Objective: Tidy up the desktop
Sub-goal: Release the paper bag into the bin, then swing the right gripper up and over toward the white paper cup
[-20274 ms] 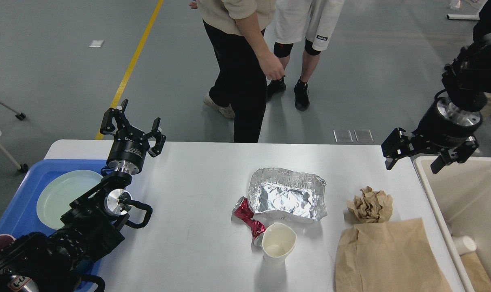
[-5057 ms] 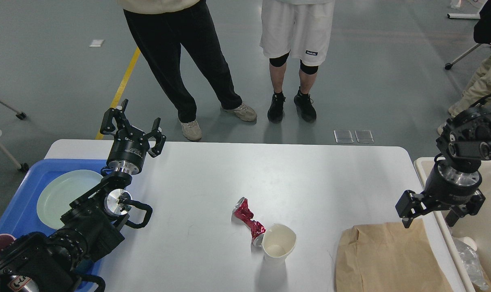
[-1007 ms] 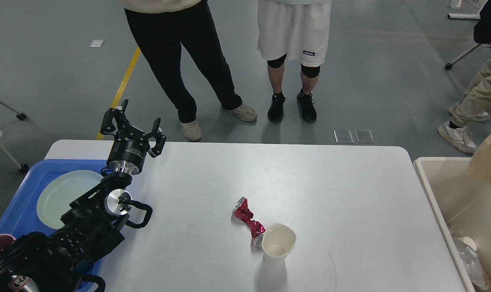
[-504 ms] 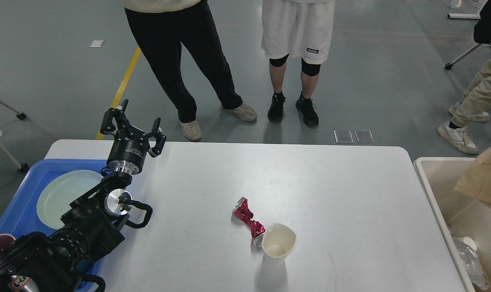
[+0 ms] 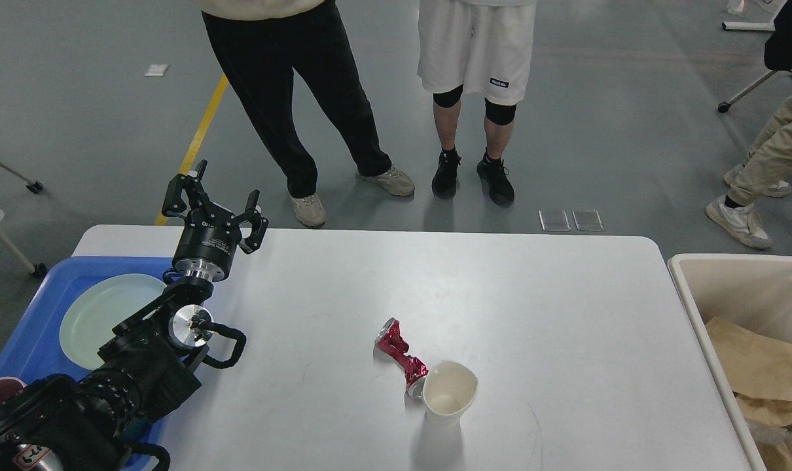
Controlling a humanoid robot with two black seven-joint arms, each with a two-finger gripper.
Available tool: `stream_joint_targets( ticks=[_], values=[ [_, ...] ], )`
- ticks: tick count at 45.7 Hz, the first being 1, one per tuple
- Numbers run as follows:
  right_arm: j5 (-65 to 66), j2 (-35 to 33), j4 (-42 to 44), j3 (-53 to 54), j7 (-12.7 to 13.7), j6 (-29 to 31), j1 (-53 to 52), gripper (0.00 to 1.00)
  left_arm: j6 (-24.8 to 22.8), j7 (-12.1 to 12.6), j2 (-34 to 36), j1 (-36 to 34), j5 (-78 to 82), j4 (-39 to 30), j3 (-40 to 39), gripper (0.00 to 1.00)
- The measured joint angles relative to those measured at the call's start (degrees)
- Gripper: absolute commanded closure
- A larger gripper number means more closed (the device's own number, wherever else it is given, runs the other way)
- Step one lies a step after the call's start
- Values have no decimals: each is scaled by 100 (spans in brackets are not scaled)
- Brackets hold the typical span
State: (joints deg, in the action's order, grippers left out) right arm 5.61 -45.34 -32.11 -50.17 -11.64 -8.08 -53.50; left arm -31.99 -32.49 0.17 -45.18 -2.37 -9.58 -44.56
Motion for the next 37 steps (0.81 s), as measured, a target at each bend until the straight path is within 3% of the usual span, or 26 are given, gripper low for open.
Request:
stream_joint_targets(
  ticks=[8,23,37],
  values=[
    [85,-43,-327,-186,-5,650,-383,0,0,0,0,0,0,0,0,3],
    [194,-47,-428,-1297,-5,3569,-2046,0,0,0,0,0,0,0,0,3],
    [1288,533,-696,-1442,3,5141,-4292,0,0,0,1,0,-1,0,0,3]
  ],
)
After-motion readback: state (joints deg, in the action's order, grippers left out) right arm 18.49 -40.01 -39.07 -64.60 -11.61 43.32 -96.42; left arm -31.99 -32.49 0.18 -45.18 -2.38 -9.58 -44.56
